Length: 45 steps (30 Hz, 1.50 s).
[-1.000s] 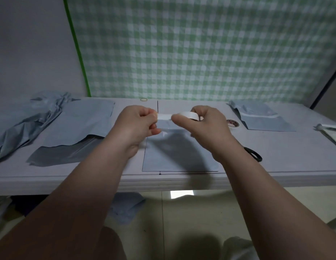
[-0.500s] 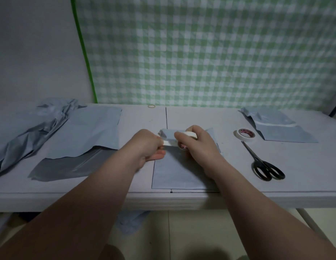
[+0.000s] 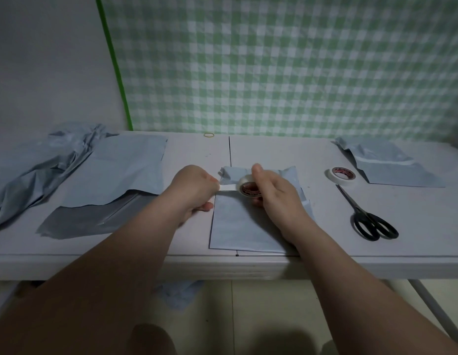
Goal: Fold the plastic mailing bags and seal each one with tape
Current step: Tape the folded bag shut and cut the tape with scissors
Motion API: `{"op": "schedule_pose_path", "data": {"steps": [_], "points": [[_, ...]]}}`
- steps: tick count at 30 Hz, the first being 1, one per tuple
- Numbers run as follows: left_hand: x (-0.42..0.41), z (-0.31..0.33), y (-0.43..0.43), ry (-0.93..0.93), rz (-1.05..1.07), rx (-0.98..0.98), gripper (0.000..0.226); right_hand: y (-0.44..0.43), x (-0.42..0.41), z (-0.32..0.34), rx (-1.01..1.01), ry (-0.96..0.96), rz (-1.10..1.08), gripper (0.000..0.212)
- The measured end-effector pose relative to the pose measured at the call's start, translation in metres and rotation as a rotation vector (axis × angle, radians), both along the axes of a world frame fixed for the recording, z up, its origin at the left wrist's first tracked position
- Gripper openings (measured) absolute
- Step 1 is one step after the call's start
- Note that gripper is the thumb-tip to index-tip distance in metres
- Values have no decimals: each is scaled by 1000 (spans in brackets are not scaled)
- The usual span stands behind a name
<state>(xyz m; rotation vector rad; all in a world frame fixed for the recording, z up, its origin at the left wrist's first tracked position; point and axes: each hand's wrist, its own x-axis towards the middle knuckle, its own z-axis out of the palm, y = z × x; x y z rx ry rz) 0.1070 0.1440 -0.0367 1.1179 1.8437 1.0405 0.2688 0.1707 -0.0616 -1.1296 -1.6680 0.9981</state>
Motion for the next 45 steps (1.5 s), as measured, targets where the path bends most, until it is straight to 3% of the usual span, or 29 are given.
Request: {"op": "schedule_pose_path", "data": {"steps": [3, 10, 19, 38, 41, 45], "points": [[-1, -1, -1, 82, -18, -4, 14, 2, -1, -2, 1, 34, 9, 43], [0, -5, 2, 192, -21, 12, 13, 1, -1, -2, 34, 15, 40, 34], [-1, -9, 3, 290, -9, 11, 19, -1, -1, -2, 95, -51, 73, 33], [13, -14, -1, 808, -30, 107, 17, -5, -3, 1, 119, -181, 73, 32], [14, -14, -1, 794, 1, 108, 9, -7, -3, 3, 117, -196, 76, 33], [7, -12, -3, 557, 69, 144, 29, -6, -3, 3, 111, -201, 71, 36]]}}
